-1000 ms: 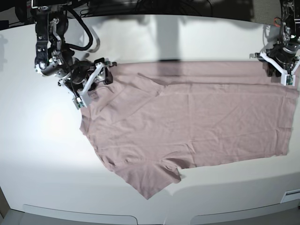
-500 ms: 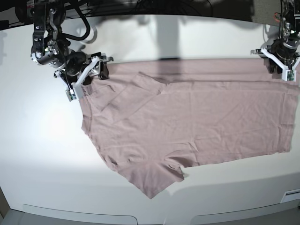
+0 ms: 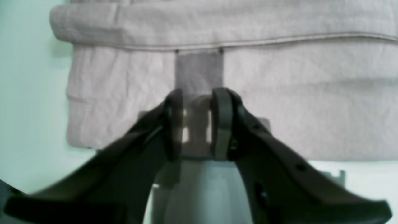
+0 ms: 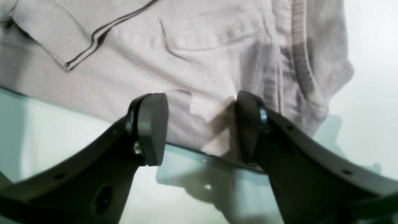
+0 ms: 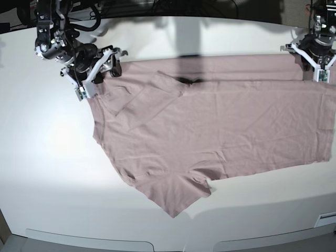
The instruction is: Fold the T-shirt properly
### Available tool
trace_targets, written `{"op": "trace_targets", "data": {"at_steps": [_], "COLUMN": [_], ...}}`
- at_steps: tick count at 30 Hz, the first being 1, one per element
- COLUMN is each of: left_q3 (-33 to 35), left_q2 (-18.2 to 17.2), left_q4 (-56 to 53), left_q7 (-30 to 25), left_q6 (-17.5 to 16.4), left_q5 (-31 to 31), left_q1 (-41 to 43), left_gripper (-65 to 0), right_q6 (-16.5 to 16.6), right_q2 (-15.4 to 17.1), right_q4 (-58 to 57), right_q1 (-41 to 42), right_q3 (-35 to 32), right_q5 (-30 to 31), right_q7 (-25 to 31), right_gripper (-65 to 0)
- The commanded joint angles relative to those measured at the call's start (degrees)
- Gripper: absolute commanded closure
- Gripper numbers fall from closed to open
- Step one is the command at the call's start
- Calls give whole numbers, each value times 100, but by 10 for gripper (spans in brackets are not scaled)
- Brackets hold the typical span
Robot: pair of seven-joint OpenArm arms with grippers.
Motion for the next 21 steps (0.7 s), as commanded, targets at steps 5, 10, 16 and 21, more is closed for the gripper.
{"op": "trace_targets", "data": {"at_steps": [5, 10, 16, 21], "left_q3": [39, 39, 39, 39], "left_q2": [11, 11, 11, 11], "left_q4": [-94, -83, 225, 468], "left_q7": [702, 608, 610, 745], "left_q6": [76, 74, 76, 74], "left_q5": [326, 328, 326, 326], "left_q1": [297, 297, 334, 496], "left_gripper": [-161, -161, -161, -161], "right_q6": [15, 20, 17, 15], "right_q2": [48, 48, 48, 48], "right_q4": [44, 72, 485, 634], "right_q1": [-286, -448, -621, -745], "right_q3": [13, 13, 13, 13], "right_q5": [-15, -11, -13, -15], "right_q7": [-107, -107, -111, -190], "right_gripper": [-338, -338, -338, -338]}}
